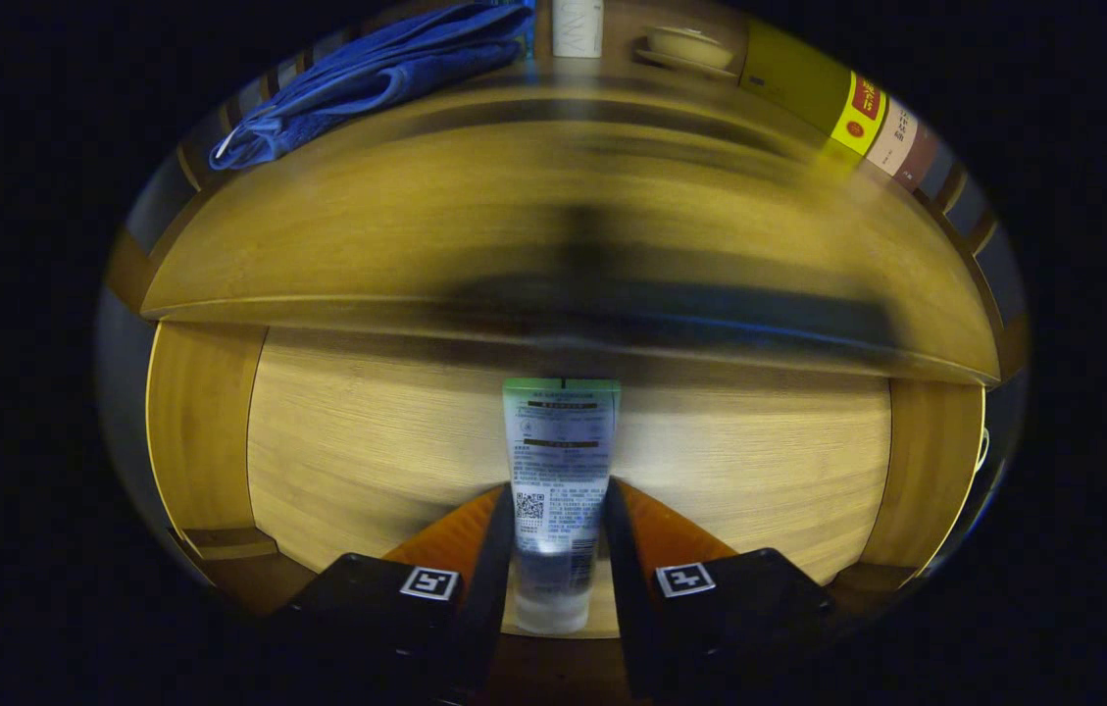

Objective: Pull open the drawer, take out the items inside it, and place them on the countertop above the cabinet.

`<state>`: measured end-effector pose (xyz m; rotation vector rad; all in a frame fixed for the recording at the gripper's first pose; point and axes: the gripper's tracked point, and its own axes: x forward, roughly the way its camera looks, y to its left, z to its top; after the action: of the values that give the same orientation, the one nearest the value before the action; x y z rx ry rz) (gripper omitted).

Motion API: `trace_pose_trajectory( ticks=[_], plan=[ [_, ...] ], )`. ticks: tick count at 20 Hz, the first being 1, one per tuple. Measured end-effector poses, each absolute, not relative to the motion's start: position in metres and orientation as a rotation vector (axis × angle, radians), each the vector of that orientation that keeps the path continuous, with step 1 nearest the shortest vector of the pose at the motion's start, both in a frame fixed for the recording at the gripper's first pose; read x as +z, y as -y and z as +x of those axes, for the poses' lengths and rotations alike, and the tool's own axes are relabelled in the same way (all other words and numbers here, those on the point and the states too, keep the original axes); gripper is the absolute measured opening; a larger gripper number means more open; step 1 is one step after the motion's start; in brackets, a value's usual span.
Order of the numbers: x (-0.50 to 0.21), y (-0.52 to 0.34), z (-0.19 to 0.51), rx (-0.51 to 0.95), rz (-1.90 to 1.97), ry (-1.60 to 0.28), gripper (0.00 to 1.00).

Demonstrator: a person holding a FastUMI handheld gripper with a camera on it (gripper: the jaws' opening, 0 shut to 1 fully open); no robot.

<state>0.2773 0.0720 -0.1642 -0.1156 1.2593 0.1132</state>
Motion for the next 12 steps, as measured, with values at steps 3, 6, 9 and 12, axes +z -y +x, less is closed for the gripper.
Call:
trace_pose_trajectory(
  ticks=[3,6,9,12],
  plan=[
    [-0.13,-0.077,0.315,0.119,-0.095,-1.215,0.48],
    [-0.089,-0.076,0.347,0.109,-0.072,-1.231,0.42],
    [-0.029,-0.079,0.386,0.111,-0.049,-1.213,0.42],
    [0.001,-0.077,0.376,0.113,-0.058,-1.144,0.42]
  ],
)
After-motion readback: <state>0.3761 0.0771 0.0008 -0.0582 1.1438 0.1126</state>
